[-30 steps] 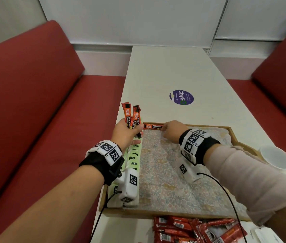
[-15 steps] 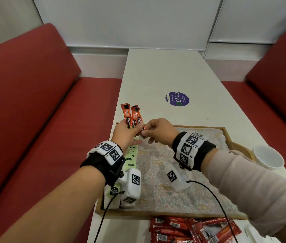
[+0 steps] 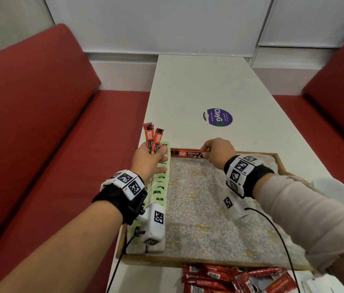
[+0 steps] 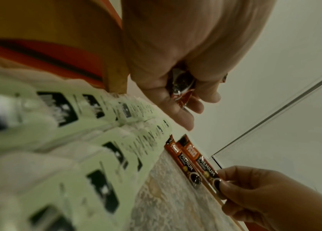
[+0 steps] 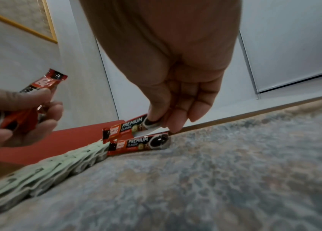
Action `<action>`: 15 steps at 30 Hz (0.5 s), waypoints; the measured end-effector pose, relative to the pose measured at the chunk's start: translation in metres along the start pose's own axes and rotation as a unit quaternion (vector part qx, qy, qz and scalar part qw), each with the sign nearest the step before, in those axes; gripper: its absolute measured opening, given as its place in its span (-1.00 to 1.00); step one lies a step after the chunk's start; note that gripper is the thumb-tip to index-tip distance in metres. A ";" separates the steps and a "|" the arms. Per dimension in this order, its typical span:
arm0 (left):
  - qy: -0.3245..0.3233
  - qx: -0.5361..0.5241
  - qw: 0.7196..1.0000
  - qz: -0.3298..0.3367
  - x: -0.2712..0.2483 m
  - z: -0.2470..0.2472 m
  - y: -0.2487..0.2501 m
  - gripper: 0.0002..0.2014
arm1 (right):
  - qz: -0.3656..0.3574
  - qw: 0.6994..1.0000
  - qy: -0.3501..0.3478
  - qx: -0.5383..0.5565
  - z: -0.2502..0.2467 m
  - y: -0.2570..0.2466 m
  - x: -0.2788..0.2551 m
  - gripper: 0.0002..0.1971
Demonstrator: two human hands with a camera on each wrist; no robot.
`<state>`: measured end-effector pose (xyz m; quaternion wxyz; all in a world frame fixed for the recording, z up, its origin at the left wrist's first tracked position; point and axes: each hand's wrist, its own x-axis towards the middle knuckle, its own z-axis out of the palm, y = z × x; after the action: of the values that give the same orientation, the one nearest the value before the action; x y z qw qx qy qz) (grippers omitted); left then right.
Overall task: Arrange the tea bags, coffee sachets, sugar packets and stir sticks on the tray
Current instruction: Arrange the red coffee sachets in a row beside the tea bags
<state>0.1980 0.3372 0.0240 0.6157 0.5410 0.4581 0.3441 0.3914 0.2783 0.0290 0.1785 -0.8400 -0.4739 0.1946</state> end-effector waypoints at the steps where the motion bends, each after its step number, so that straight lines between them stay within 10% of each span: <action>1: 0.000 -0.001 1.000 -0.002 0.000 0.000 0.000 -0.94 | 0.000 1.000 -0.001 -0.008 0.001 0.000 0.000 -0.88; 15: -0.016 -0.011 1.000 -0.004 -0.001 -0.001 -0.001 -0.93 | 0.007 0.999 0.004 -0.041 0.017 -0.006 0.009 -0.87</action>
<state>0.1968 0.3360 0.0231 0.6300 0.5378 0.4467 0.3380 0.3826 0.2911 0.0161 0.1444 -0.8508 -0.4747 0.1730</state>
